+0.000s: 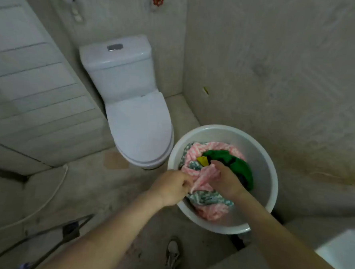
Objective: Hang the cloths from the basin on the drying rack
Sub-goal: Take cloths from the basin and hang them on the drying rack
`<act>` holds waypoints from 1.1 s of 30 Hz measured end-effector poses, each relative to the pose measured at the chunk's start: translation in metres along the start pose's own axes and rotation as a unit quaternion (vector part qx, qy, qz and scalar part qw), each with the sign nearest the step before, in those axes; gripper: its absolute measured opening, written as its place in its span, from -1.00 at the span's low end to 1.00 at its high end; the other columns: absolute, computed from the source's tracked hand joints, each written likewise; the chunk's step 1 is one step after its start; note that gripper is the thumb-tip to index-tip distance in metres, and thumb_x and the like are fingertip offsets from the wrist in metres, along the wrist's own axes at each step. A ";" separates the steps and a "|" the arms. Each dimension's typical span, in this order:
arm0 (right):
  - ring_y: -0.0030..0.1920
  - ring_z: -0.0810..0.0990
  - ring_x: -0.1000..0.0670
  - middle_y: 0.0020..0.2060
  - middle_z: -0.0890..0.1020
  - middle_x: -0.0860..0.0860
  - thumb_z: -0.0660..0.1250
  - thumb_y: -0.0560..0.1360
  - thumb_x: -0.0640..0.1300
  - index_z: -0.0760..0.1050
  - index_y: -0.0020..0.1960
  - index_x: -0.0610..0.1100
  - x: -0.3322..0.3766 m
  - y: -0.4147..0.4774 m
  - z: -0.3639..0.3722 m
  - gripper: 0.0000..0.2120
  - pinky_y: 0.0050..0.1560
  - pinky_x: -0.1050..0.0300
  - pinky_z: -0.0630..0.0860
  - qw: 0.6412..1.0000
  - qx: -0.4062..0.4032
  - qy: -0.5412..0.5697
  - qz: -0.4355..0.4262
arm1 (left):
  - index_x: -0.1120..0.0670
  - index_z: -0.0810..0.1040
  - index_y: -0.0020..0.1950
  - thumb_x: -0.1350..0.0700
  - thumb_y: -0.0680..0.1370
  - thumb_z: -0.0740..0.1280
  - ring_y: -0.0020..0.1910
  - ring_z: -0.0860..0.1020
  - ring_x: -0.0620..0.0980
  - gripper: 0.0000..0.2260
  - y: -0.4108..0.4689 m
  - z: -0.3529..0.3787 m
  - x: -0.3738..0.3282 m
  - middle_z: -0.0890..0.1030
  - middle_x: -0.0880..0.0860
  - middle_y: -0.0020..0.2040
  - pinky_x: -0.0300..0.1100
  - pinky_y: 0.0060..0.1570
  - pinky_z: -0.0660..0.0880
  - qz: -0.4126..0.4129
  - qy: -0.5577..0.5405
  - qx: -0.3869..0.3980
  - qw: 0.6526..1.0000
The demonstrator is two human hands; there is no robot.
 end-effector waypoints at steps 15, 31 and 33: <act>-0.08 0.62 -0.10 -0.05 0.69 -0.17 0.39 0.50 -0.20 0.65 0.06 -0.23 -0.018 -0.003 -0.007 -0.82 -0.09 0.14 0.51 0.992 -0.123 -0.036 -0.008 | 0.03 0.58 -0.11 0.15 0.53 0.32 -0.10 0.56 -0.03 -0.94 0.034 0.028 0.007 0.61 -0.04 -0.15 -0.14 -0.05 0.46 -0.016 -0.115 -0.100 0.988; -0.32 0.57 0.04 -0.30 0.57 -0.07 0.30 0.52 -0.28 0.49 -0.13 -0.15 0.025 -0.032 -0.005 -0.93 -0.45 0.27 0.53 0.762 0.048 0.623 0.171 | -0.04 0.53 0.26 -0.19 0.44 0.38 0.17 0.58 -0.04 -0.56 0.035 0.020 0.003 0.63 -0.03 0.17 0.00 0.26 0.45 -0.163 -0.582 0.001 0.797; -0.36 0.56 0.06 -0.31 0.58 -0.06 0.29 0.50 -0.35 0.47 -0.16 -0.16 0.025 -0.033 0.001 -0.88 -0.46 0.30 0.52 0.743 0.045 0.646 0.172 | -0.05 0.45 0.34 -0.03 0.41 0.46 0.18 0.57 -0.03 -0.48 0.035 0.022 -0.001 0.61 -0.04 0.21 0.00 0.24 0.46 -0.123 -0.553 0.023 0.824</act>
Point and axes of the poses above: each hand's wrist, its own y-axis towards the middle knuckle, its own z-axis out of the palm, x = y × z, the point moved 4 cm from there along y, towards the middle knuckle
